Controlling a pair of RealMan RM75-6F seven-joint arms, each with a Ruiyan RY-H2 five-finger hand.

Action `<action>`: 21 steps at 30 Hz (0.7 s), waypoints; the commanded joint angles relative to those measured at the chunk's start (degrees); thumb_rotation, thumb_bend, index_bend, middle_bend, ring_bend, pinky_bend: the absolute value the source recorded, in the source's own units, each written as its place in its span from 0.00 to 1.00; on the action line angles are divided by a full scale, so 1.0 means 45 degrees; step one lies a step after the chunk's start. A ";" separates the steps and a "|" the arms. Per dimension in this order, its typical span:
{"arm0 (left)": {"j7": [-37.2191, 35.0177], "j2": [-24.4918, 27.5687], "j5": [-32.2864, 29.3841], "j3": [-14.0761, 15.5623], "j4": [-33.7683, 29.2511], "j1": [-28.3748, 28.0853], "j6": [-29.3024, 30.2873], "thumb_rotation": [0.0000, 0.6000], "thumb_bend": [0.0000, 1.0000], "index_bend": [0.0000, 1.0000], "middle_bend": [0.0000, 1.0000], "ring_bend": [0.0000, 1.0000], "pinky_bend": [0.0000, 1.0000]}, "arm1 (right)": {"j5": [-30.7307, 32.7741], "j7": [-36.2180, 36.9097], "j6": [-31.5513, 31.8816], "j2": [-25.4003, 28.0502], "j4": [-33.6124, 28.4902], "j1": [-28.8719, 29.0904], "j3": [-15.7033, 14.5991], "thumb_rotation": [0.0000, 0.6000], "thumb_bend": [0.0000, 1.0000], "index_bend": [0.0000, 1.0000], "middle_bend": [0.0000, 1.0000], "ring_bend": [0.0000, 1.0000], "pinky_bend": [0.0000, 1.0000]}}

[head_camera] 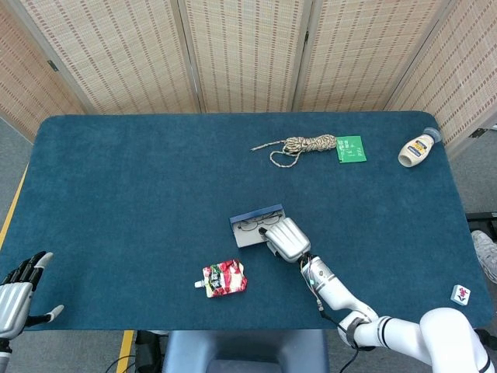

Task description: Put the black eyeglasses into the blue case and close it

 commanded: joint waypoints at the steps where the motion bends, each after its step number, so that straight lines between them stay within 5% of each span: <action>1: -0.0018 -0.0011 0.0004 -0.0008 0.0035 -0.0012 -0.0013 1.00 0.20 0.08 0.10 0.12 0.23 | 0.0000 0.0040 0.0005 -0.0012 0.0033 0.0007 0.0010 1.00 0.51 0.51 0.86 1.00 0.92; 9: -0.0073 0.0008 0.0020 -0.0016 0.0060 -0.0001 0.0022 1.00 0.19 0.08 0.10 0.12 0.23 | -0.0221 0.0217 0.0375 0.0729 -0.0818 -0.0178 -0.0087 1.00 0.54 0.64 0.88 1.00 0.92; 21: -0.0107 -0.0042 0.0175 -0.0016 0.0033 -0.0075 0.0000 1.00 0.20 0.08 0.10 0.12 0.23 | 0.0039 -0.1125 0.0012 0.3756 -0.4361 -0.0664 -0.0625 1.00 0.54 0.65 0.89 1.00 0.92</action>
